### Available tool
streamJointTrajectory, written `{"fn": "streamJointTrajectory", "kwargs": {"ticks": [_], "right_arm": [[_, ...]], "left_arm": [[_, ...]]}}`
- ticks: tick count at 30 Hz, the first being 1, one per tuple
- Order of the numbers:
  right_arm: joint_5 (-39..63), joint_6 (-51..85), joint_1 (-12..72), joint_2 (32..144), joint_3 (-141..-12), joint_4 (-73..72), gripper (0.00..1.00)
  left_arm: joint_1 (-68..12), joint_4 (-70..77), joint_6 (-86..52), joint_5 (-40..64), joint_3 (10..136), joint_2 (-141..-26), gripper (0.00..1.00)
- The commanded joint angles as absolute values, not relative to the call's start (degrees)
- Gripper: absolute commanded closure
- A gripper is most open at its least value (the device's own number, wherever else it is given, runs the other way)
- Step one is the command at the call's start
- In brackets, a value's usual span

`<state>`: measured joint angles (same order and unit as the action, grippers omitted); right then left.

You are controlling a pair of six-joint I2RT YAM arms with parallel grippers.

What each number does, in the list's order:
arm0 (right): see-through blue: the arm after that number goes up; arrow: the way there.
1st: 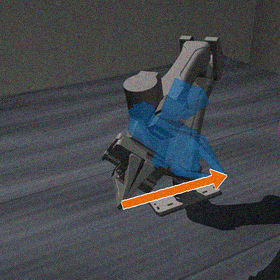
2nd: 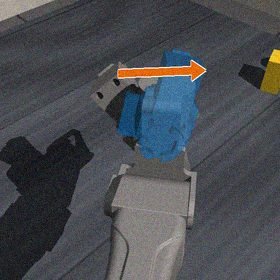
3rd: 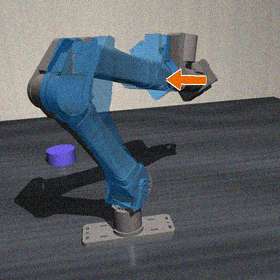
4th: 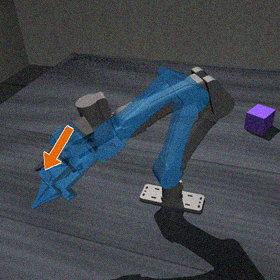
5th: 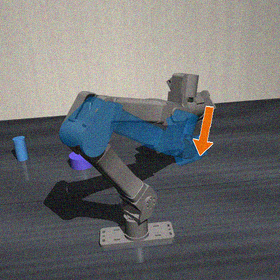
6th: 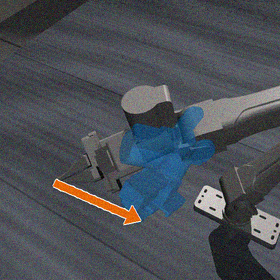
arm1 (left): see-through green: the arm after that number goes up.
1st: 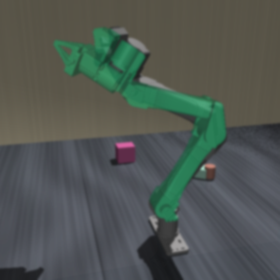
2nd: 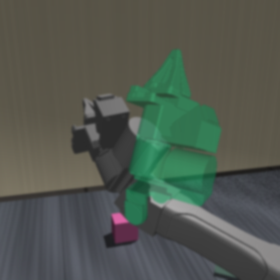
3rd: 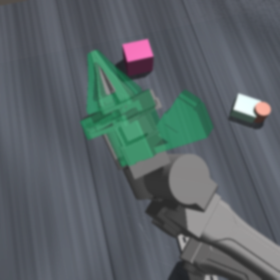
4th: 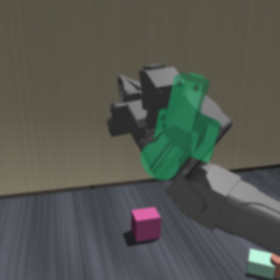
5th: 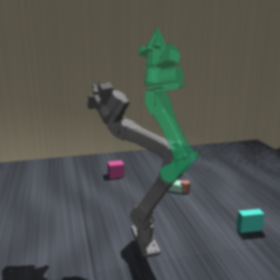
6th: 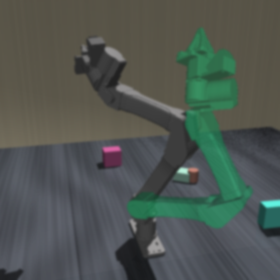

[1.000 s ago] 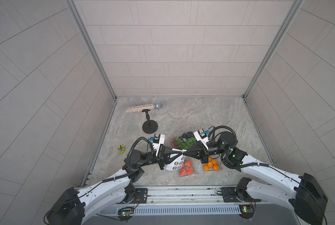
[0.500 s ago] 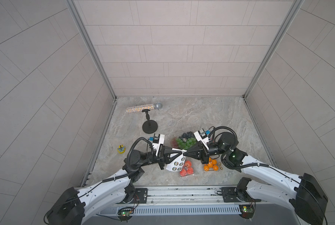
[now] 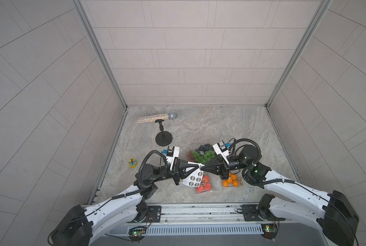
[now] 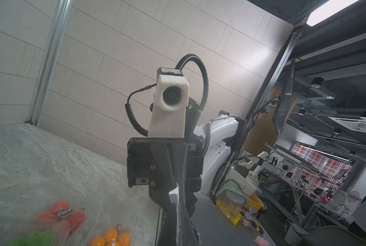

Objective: Label fruit boxes
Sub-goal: Adjust the label sticker.

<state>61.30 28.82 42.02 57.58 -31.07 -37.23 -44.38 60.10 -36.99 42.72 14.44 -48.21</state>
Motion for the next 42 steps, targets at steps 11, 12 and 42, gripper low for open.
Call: {"fn": "streamJointTrajectory", "kwargs": {"ticks": [11, 12, 42], "right_arm": [[63.0, 28.4, 42.7, 56.4, -30.9, -40.6, 1.0], [63.0, 28.4, 42.7, 56.3, -30.8, -40.7, 1.0], [58.8, 25.1, 42.5, 57.0, -32.3, -33.7, 0.8]], "left_arm": [[-44.4, 58.9, -35.6, 42.3, 13.4, -47.1, 1.0], [-44.3, 58.6, -35.4, 42.3, 13.5, -46.9, 1.0], [-44.4, 55.1, -34.6, 42.1, 13.9, -43.3, 1.0]]}}
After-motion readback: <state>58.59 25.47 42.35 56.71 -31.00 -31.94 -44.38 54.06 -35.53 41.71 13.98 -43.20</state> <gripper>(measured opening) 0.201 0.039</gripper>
